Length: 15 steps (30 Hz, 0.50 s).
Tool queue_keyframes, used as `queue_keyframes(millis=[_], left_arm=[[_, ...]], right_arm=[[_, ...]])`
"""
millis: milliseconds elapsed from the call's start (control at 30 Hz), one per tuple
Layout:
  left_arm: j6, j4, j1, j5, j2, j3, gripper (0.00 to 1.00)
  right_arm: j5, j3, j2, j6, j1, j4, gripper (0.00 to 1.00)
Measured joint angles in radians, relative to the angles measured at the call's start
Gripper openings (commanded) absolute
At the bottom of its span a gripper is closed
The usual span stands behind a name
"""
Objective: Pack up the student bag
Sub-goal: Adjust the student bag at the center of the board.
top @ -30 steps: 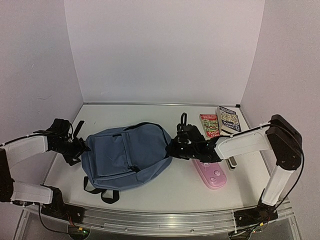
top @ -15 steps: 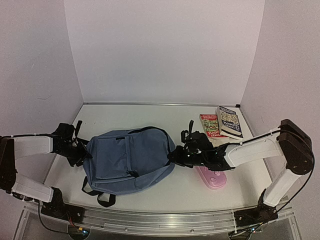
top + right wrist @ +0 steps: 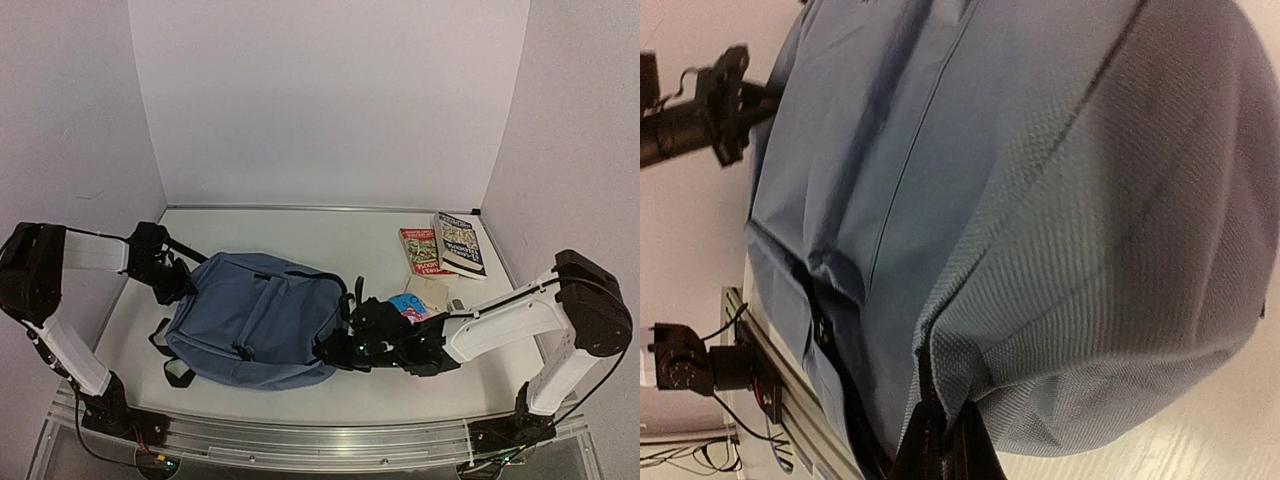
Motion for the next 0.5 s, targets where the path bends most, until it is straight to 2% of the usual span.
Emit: queue_keyframes(millis=[67,100,167,200,267,400,500], left_arm=[[0.028,0.008,-0.005,0.04,0.08,0.067,0.11],[0.04,0.015,-0.007,0.062,0.122,0.103,0.19],[0.061,0.041,-0.01,0.094,0.189,0.165,0.32],[0.065,0.056,-0.009,0.102,0.207,0.186,0.4],[0.075,0.083,-0.007,0.113,0.221,0.21,0.61],[0.082,0.095,-0.005,0.111,0.204,0.228,0.87],[0.097,0.048,-0.005,0.059,0.148,0.23,0.97]], right_arm=[[0.008,-0.003,-0.001,0.023,0.033,0.0,0.18],[0.011,-0.006,-0.003,0.033,0.046,-0.001,0.24],[0.013,-0.011,-0.015,0.051,0.061,-0.014,0.43],[0.018,-0.013,-0.029,0.054,0.066,-0.029,0.53],[0.037,-0.02,-0.07,0.057,0.073,-0.061,0.65],[0.114,-0.033,-0.217,0.038,0.074,-0.154,0.75],[0.192,-0.019,-0.327,-0.008,0.074,-0.229,0.77]])
